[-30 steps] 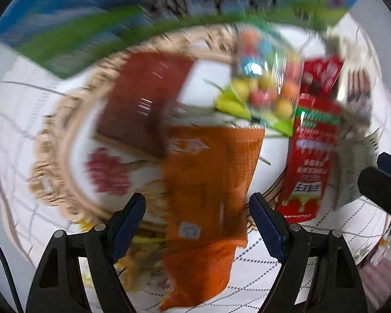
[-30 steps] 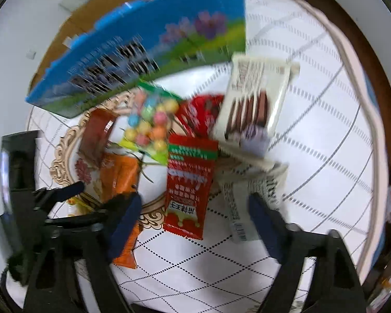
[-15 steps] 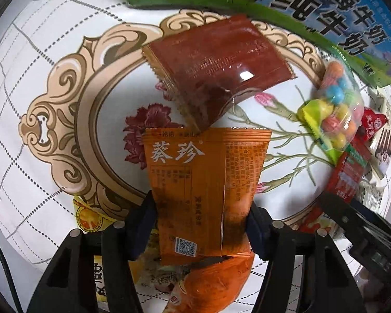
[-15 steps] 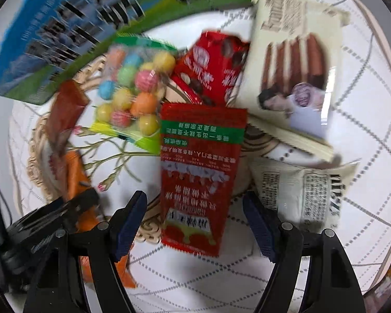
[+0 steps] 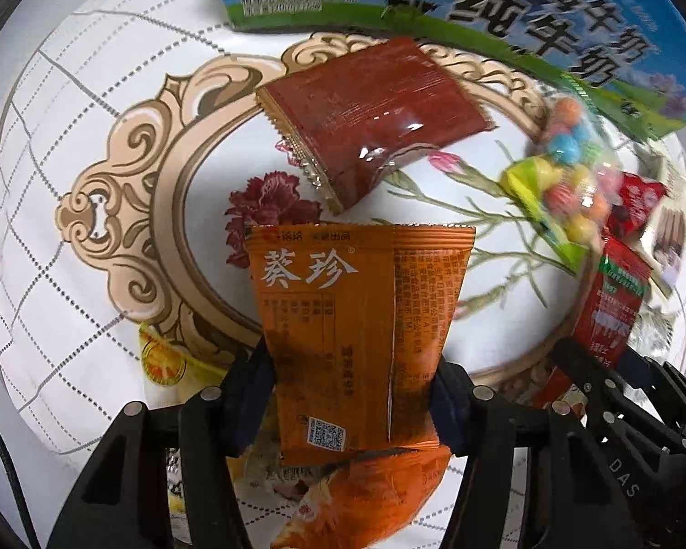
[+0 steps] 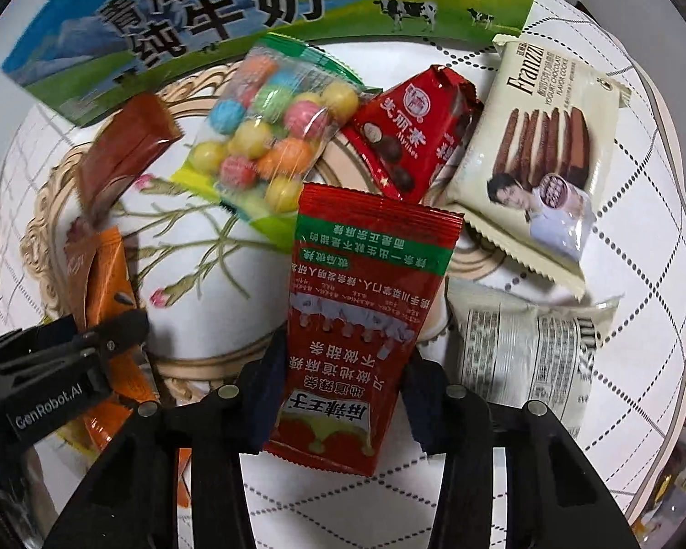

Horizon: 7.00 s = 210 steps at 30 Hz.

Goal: Organize snacks
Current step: 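Grasp the orange packet with left tool while right tool grasps red candy pack, then place the orange packet and red candy pack into the box, open both tools, then move both tools back from the box toward the snack pile, then grasp the orange chip bag with left tool while right tool grasps white wafer pack, then lower both packets into the box beside the others and open both tools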

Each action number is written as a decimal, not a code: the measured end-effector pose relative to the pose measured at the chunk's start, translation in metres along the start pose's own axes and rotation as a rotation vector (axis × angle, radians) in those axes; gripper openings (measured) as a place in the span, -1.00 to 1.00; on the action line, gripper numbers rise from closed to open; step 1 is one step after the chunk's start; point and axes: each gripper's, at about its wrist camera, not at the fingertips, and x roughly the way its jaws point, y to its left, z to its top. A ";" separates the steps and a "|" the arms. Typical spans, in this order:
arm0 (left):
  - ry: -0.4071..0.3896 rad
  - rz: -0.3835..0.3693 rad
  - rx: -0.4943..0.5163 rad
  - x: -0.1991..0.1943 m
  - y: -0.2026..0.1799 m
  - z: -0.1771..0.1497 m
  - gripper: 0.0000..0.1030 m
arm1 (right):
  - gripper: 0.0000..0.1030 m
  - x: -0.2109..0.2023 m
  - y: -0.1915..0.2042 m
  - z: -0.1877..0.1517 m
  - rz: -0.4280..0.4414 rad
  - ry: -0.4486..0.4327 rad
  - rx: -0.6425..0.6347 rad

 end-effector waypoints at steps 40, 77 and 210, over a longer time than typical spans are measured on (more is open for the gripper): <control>-0.156 -0.020 0.107 -0.155 -0.013 0.267 0.12 | -0.08 -0.150 -0.025 0.305 -0.078 -0.176 -0.162; -0.304 -0.007 0.045 -0.148 -0.008 0.216 0.72 | 0.94 -0.119 -0.023 0.270 -0.057 -0.214 -0.044; 0.025 -0.148 -0.040 -0.090 0.017 0.237 0.43 | 0.61 -0.050 0.041 0.259 0.199 0.051 -0.052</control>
